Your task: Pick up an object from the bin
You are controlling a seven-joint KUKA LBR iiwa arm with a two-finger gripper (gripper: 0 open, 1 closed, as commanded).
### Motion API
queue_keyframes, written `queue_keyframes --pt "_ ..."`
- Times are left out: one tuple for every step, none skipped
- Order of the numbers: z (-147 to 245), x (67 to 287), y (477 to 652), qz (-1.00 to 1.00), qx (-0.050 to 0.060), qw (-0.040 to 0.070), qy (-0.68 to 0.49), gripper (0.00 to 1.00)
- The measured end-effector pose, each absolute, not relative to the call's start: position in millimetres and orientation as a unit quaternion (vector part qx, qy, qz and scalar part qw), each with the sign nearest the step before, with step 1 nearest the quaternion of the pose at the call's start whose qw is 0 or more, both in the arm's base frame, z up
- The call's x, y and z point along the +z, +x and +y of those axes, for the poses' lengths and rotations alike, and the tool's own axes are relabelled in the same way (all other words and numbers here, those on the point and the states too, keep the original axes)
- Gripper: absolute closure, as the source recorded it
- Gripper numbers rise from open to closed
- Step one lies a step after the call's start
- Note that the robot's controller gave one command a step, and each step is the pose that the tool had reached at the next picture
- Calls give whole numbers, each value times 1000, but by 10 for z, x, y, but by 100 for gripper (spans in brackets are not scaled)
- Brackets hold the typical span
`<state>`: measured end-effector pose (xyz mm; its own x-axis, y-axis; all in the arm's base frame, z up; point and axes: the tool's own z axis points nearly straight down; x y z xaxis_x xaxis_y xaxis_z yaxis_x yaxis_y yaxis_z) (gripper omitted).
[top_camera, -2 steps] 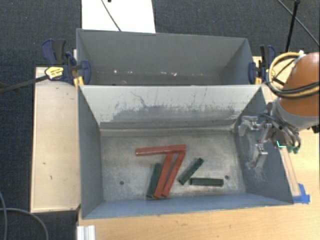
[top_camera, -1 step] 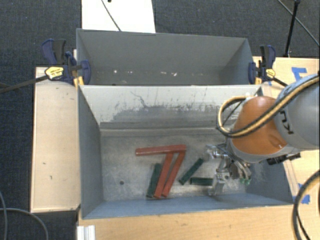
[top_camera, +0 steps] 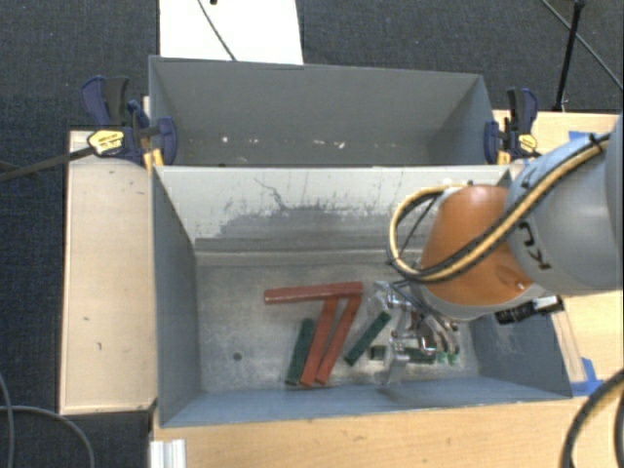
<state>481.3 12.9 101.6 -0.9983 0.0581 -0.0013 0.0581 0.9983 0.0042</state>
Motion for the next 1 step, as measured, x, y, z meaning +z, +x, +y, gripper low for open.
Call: queue_keyframes --pt "-327 1003 4795 995 0 0 102 0"
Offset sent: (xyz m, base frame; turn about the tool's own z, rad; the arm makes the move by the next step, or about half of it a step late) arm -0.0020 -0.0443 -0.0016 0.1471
